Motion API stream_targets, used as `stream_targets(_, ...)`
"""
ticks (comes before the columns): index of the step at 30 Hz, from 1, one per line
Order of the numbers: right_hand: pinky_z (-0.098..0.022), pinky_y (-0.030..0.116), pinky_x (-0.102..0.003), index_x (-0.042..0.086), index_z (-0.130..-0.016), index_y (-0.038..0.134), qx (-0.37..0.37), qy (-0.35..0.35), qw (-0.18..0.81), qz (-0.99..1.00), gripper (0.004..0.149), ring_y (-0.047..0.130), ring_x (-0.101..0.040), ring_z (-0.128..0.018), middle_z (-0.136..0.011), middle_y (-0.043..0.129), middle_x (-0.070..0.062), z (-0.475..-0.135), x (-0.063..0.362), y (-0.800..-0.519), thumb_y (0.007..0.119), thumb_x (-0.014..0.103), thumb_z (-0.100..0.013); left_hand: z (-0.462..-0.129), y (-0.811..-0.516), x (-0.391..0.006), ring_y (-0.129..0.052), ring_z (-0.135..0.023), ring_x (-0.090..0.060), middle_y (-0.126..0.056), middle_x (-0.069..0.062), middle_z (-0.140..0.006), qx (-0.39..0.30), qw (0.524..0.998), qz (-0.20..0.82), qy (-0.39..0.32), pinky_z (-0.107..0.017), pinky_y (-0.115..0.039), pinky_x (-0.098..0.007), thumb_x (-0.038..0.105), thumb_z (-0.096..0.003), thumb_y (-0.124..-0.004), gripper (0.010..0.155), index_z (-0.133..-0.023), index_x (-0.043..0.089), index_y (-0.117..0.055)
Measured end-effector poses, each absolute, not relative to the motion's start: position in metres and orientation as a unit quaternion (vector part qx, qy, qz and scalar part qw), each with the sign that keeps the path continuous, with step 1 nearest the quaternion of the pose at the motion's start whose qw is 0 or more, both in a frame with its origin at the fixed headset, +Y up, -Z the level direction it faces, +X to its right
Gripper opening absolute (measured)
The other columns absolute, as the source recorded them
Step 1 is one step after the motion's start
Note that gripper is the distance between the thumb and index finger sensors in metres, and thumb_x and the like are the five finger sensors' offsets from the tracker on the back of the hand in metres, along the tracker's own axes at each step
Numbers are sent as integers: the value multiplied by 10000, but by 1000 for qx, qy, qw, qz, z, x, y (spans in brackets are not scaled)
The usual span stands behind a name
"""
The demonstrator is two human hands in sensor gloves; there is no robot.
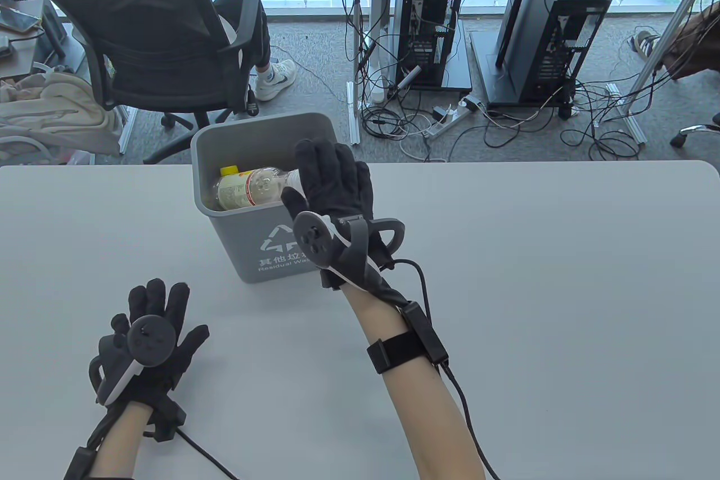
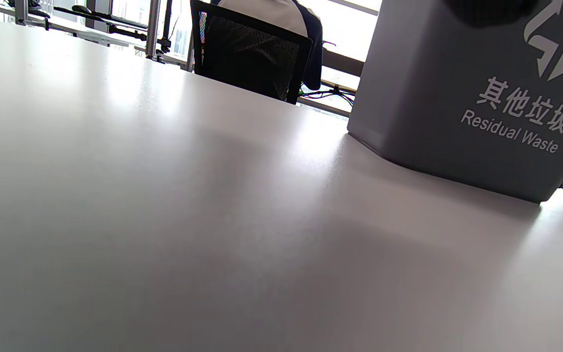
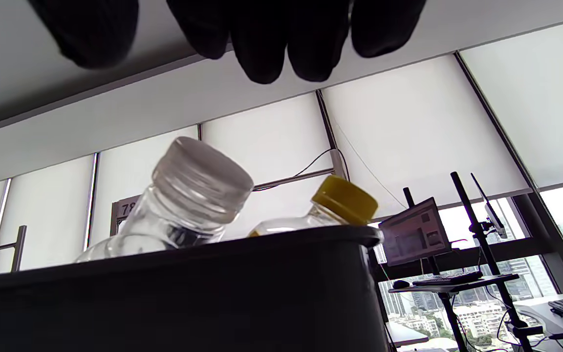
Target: Place bottles in bin
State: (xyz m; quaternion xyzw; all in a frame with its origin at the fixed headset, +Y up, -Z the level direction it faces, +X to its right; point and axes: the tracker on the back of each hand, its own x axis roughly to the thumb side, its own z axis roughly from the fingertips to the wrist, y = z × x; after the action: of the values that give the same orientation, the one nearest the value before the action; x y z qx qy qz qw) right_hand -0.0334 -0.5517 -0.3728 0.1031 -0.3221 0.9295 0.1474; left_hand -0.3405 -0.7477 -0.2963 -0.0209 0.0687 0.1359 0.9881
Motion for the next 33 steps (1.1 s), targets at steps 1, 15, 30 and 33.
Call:
stream_targets(1, -804, 505, -536, 314, -1133, 441, 105, -319, 151, 930, 700, 513, -328, -1089, -1205, 504, -33, -371, -28, -555, 661, 566, -519, -296, -748, -340, -39, -1214, -289, -86, 36, -1291, -21, 988, 135, 69, -854, -155, -643, 698, -480, -592, 825, -1159, 418, -215)
stream_targets(15, -816, 356, -578, 306, -1157, 394, 81, -231, 145, 959, 690, 331, -320, -1135, -1247, 375, -31, -319, 76, -662, 593, 560, -548, -295, -746, -340, -49, -1214, -292, -84, 31, -1289, -1, 988, 141, 64, -853, -170, -644, 707, -479, -569, 822, -1159, 418, -207)
stream_targets(30, -814, 278, -587, 311, -1164, 328, 62, -115, 60, 990, 734, 231, -320, -1137, -1255, 280, -36, -307, 117, -723, 595, 583, -537, -296, -752, -332, -55, -1215, -299, -83, 30, -1289, -10, 993, 105, 62, -851, -180, -648, 710, -480, -561, 823, -1160, 414, -202)
stream_targets(33, -812, 272, -588, 309, -1161, 330, 78, -118, 38, 989, 734, 229, -319, -1135, -1254, 281, -33, -303, 112, -724, 601, 579, -535, -297, -755, -330, -53, -1215, -299, -78, 28, -1288, -19, 994, 92, 60, -851, -180, -649, 713, -482, -554, 823, -1160, 414, -197)
